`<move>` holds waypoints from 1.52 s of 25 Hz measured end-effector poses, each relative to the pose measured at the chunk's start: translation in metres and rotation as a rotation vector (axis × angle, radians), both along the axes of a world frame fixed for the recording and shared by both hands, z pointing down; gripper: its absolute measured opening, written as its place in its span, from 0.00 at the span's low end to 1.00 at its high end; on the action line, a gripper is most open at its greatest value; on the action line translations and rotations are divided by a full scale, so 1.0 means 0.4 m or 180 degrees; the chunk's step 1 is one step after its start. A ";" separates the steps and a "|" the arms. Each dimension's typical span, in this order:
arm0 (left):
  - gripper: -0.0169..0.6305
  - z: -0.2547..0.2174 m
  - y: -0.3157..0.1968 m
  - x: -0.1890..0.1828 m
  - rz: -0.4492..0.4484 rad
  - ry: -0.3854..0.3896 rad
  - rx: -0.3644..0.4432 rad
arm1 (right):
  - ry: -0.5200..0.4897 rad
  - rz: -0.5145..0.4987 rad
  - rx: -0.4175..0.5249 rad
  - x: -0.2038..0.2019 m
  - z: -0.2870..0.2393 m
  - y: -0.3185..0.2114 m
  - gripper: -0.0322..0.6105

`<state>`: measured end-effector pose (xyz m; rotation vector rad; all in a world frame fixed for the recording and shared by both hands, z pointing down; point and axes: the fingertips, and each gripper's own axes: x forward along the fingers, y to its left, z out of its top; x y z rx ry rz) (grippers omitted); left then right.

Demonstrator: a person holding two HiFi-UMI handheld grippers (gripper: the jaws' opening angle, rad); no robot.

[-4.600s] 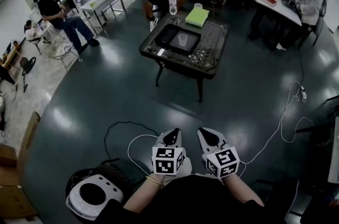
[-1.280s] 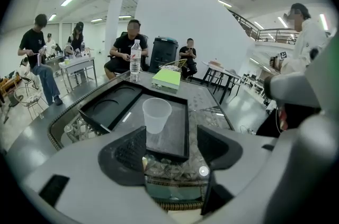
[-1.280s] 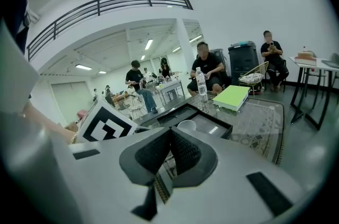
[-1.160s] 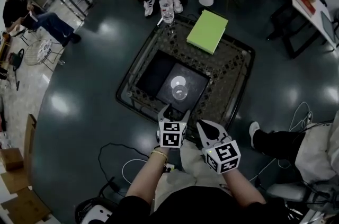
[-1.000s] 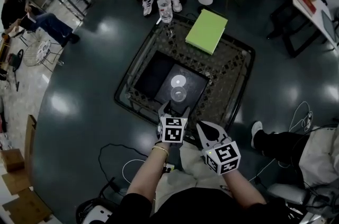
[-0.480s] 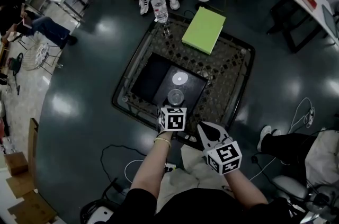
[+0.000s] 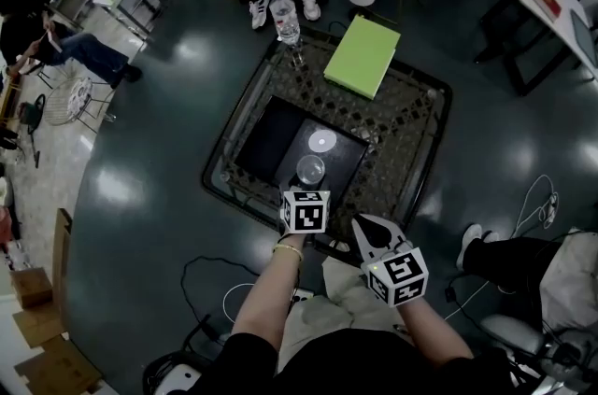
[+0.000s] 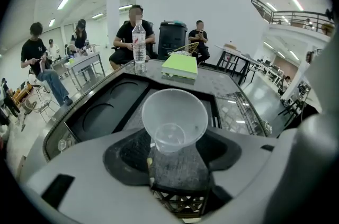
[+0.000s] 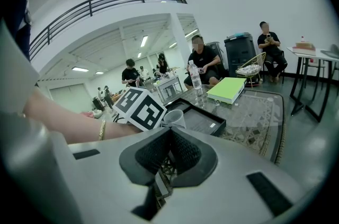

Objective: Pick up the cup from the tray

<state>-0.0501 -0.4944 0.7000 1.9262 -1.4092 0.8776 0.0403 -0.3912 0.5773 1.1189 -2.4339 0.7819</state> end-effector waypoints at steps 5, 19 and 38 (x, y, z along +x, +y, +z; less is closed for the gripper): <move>0.44 -0.060 -0.003 0.010 -0.0001 0.0111 0.0152 | 0.0005 -0.0026 0.0058 0.005 -0.014 0.004 0.07; 0.44 -0.185 0.077 0.027 -0.0030 0.0221 0.0333 | 0.0013 -0.0099 0.0298 0.010 -0.063 0.027 0.07; 0.44 -0.302 0.227 0.030 -0.0058 0.0352 0.0443 | 0.0075 -0.0110 0.0505 0.036 -0.114 0.047 0.07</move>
